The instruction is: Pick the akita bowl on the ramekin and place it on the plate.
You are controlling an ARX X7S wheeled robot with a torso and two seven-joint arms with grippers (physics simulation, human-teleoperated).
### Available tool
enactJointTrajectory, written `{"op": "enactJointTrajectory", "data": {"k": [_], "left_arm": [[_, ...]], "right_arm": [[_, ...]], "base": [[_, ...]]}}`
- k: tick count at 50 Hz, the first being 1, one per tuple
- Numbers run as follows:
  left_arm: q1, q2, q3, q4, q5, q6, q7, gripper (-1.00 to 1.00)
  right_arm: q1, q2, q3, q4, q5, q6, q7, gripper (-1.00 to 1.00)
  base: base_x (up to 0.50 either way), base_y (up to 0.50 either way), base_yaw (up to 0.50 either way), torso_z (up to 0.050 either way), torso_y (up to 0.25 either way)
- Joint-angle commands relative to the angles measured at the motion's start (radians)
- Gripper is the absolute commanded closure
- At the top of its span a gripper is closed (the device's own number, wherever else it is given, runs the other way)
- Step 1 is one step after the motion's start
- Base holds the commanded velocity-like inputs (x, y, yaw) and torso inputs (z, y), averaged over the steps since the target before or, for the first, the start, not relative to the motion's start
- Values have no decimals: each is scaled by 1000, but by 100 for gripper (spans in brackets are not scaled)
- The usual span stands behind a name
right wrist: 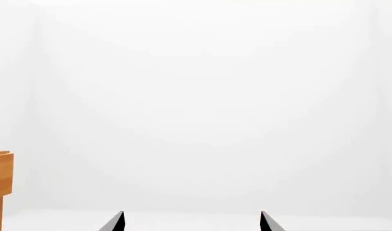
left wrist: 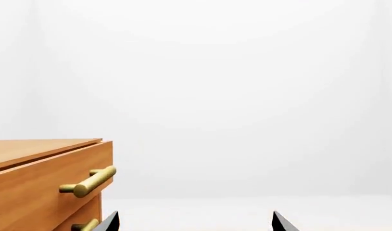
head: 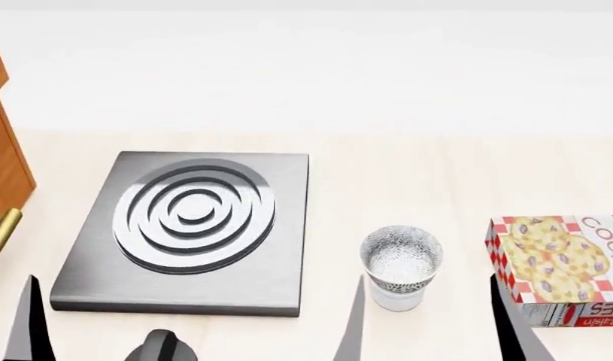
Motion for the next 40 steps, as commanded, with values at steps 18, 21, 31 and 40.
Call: {"op": "enactJointTrajectory", "data": {"k": [18, 21, 31, 40], "left_arm": [[22, -9, -10, -16, -22, 91, -8, -100], [19, -10, -9, -17, -20, 91, -12, -100], [19, -18, -2, -20, -15, 99, -21, -100], [5, -15, -23, -8, -74, 65, -43, -100]], "right_arm": [[16, 19, -13, -10, 9, 25, 31, -100], [3, 21, -17, 10, 4, -7, 31, -100], [8, 29, -22, 5, 8, 1, 40, -100], [30, 36, -22, -28, 23, 55, 49, -100]], "base": [[0, 0, 0, 3, -181], [0, 0, 0, 0, -250], [0, 0, 0, 0, -250], [0, 0, 0, 0, -111]]}}
